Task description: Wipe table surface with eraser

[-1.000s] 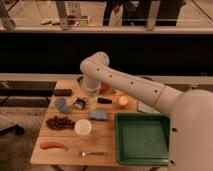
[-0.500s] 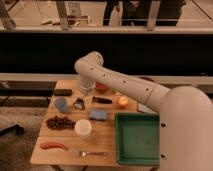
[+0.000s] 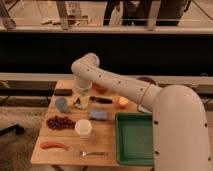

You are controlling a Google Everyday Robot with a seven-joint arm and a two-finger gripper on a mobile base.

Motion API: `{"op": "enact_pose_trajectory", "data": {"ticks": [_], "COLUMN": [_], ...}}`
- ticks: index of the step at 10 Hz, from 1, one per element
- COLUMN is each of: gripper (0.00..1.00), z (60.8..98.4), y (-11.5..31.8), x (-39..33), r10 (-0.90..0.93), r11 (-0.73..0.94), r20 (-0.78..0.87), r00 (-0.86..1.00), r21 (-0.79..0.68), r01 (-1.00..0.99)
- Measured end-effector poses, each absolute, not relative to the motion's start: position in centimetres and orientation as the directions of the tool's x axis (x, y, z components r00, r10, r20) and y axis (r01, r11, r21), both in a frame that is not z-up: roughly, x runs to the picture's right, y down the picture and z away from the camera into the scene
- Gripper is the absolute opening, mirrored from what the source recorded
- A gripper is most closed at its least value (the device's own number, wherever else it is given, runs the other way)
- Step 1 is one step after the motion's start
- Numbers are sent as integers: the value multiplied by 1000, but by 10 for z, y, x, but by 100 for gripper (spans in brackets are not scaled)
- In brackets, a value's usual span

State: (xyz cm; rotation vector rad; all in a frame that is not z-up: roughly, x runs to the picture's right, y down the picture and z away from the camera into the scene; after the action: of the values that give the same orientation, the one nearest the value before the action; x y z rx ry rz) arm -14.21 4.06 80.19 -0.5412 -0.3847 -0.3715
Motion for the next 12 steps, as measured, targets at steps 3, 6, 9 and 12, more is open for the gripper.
{"op": "enact_pose_trajectory", "data": {"ticks": [3,6,9,12], "gripper": [80,80,80,80], "z": [792,789,794,807], "y": [39,30,22,17], "x": [-172,-200,-224,-239], "r10": [-277,-331,-389,-415], "r11": [792,777,755,735], "r20": [466,489,512,540], "r00": [841,807,766,733], "r21": [-384,-345,-300,-275], "r01": [474,527,584,619]}}
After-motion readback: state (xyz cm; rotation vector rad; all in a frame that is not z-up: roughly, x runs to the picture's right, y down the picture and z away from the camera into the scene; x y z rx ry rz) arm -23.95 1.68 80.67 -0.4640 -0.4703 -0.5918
